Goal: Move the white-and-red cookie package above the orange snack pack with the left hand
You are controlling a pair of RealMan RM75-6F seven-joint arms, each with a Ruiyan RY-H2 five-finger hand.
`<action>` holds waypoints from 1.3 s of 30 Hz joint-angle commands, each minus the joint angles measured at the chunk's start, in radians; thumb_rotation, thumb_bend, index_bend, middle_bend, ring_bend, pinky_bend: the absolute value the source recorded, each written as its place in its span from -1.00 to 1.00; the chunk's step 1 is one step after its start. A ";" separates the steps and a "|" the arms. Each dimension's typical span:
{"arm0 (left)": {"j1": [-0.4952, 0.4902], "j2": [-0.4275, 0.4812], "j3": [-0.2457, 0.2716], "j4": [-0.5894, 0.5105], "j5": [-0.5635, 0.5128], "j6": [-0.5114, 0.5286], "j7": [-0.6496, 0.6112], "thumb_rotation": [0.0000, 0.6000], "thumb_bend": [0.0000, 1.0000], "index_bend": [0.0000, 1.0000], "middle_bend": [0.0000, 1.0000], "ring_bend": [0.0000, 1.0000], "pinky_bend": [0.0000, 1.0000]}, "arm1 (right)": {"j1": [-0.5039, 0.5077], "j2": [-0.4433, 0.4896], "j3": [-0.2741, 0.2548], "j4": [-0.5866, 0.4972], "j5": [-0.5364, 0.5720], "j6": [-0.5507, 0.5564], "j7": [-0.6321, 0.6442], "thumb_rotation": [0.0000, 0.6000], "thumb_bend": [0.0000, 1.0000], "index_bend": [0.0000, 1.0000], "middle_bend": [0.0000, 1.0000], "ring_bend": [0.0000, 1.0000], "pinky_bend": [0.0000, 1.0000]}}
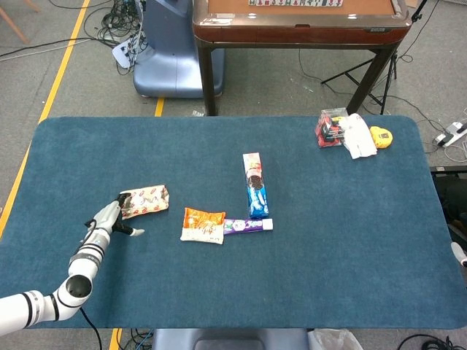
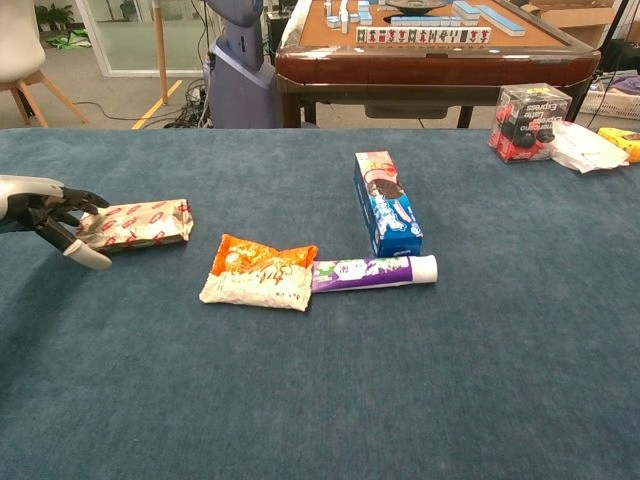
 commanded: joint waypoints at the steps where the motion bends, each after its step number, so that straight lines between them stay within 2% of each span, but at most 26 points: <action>1: -0.007 -0.005 0.002 0.002 -0.001 -0.003 -0.001 1.00 -1.00 -1.00 -1.00 -1.00 -1.00 | -0.001 0.000 0.000 0.000 0.000 0.001 0.001 1.00 -0.44 -0.37 -0.39 -0.66 -0.37; 13: -0.044 -0.036 0.004 0.001 0.002 0.004 -0.001 1.00 -1.00 -1.00 -1.00 -1.00 -1.00 | -0.005 0.003 0.002 0.002 0.000 0.010 0.012 1.00 -0.44 -0.37 -0.39 -0.66 -0.37; 26: -0.046 0.018 0.050 -0.138 -0.036 0.093 0.050 1.00 -1.00 -1.00 -1.00 -1.00 -1.00 | -0.010 0.007 0.003 0.004 -0.006 0.020 0.025 1.00 -0.44 -0.37 -0.39 -0.66 -0.37; 39: -0.068 0.021 0.038 -0.207 -0.032 0.106 0.055 1.00 -1.00 -1.00 -1.00 -1.00 -1.00 | -0.010 0.007 0.002 0.000 -0.009 0.021 0.021 1.00 -0.44 -0.37 -0.39 -0.66 -0.37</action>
